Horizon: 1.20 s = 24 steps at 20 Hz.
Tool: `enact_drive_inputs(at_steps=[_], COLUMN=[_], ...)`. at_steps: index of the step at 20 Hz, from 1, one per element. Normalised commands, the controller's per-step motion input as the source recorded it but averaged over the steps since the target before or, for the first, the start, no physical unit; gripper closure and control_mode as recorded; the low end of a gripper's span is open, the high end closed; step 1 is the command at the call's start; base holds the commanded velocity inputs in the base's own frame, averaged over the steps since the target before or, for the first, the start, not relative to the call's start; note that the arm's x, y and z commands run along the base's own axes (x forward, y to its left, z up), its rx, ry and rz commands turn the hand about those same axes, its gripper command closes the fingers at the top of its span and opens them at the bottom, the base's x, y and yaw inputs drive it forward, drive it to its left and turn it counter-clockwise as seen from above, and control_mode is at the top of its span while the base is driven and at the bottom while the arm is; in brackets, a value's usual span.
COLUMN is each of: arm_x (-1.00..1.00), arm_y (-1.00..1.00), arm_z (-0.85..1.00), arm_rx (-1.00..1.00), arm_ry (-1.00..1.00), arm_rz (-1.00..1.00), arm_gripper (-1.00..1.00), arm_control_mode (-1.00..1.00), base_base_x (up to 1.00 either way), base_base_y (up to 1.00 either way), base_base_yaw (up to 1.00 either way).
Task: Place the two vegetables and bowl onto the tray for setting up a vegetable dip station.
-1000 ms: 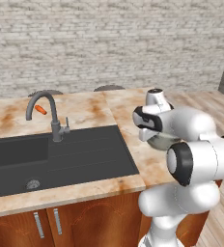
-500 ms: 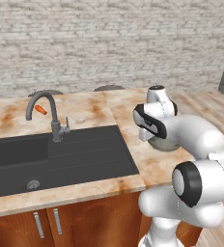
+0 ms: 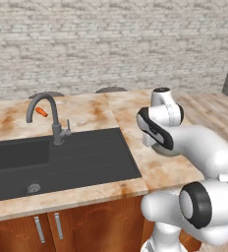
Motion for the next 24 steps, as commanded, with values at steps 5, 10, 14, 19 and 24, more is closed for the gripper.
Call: enact_drive_inputs(at_steps=[5,10,14,19,24], arm_x=[-0.06,0.0,0.0,0.0,0.0], arm_y=[0.0,0.0,0.0,0.0,0.0], arm_z=[0.01,0.0,0.0,0.0,0.0], arm_rx=[0.0,0.0,0.0,0.0,0.0], arm_ry=[0.0,0.0,0.0,0.0,0.0], arm_rz=[0.0,0.0,0.0,0.0,0.0], arm_gripper=[1.0,1.0,1.0,1.0,1.0], arm_control_mode=[1.0,1.0,1.0,1.0,1.0], base_base_x=[-0.3,-0.51,-0.51,-0.29,-0.21], base_base_y=[0.0,0.0,0.05,0.42,0.56], base_base_yaw=[0.0,-0.06,-0.1,-0.1,-0.03])
